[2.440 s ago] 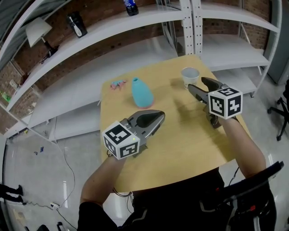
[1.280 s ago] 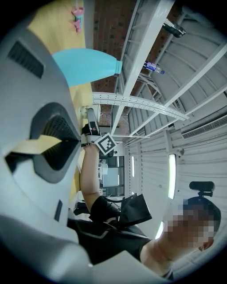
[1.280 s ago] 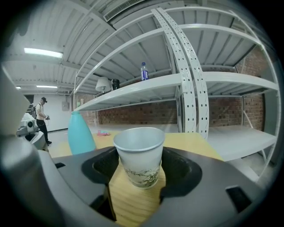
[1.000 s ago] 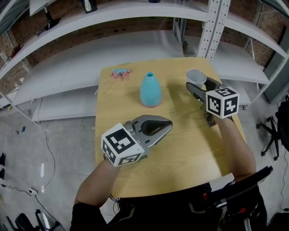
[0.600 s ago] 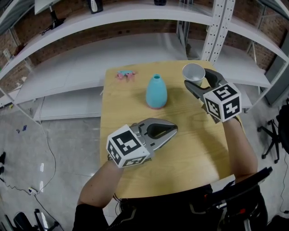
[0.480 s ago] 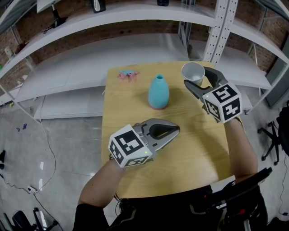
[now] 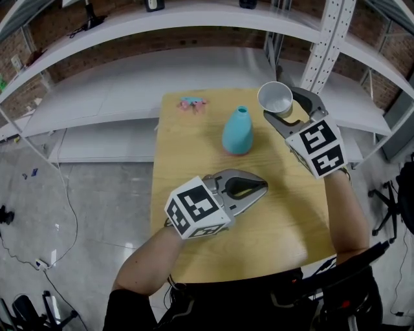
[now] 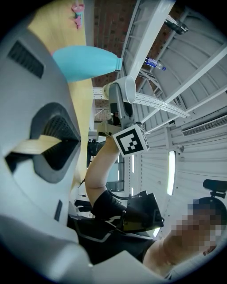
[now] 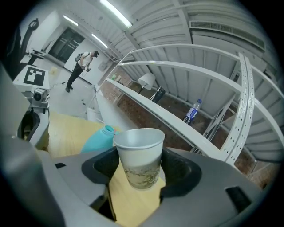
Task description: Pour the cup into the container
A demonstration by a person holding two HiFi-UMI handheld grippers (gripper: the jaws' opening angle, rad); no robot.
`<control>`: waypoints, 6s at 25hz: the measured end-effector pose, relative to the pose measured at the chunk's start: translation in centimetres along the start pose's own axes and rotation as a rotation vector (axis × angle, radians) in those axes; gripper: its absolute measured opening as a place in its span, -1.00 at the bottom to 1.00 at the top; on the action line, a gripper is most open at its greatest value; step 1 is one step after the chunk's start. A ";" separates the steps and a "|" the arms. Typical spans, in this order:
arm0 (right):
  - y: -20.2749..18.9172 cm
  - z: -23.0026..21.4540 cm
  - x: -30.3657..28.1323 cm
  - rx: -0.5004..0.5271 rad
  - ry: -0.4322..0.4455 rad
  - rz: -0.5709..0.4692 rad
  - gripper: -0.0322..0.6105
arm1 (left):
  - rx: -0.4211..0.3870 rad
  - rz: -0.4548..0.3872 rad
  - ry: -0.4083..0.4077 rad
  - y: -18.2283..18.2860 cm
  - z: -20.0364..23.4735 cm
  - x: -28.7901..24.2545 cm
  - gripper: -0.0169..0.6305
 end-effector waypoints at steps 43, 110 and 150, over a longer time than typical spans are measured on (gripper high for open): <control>3.3 2.5 -1.7 0.455 -0.141 0.105 0.04 | -0.006 -0.002 -0.033 -0.1 -0.3 0.1 -0.95; -5.9 -1.2 -0.1 -0.343 0.060 -0.033 0.04 | -0.015 -0.002 -0.046 -0.2 -0.3 0.5 -0.94; -17.5 -3.0 0.0 -0.770 0.100 0.061 0.05 | -0.010 0.001 -0.024 -0.2 -0.2 0.6 -0.94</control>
Point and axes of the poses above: the fingertips, and each gripper's own axes: x backward along the fingers, z to its left, y out of its top, the point moved 7 cm from there along x, backward along the fingers, and after that the axes turned 7 degrees about z, right-handed, at the moved point
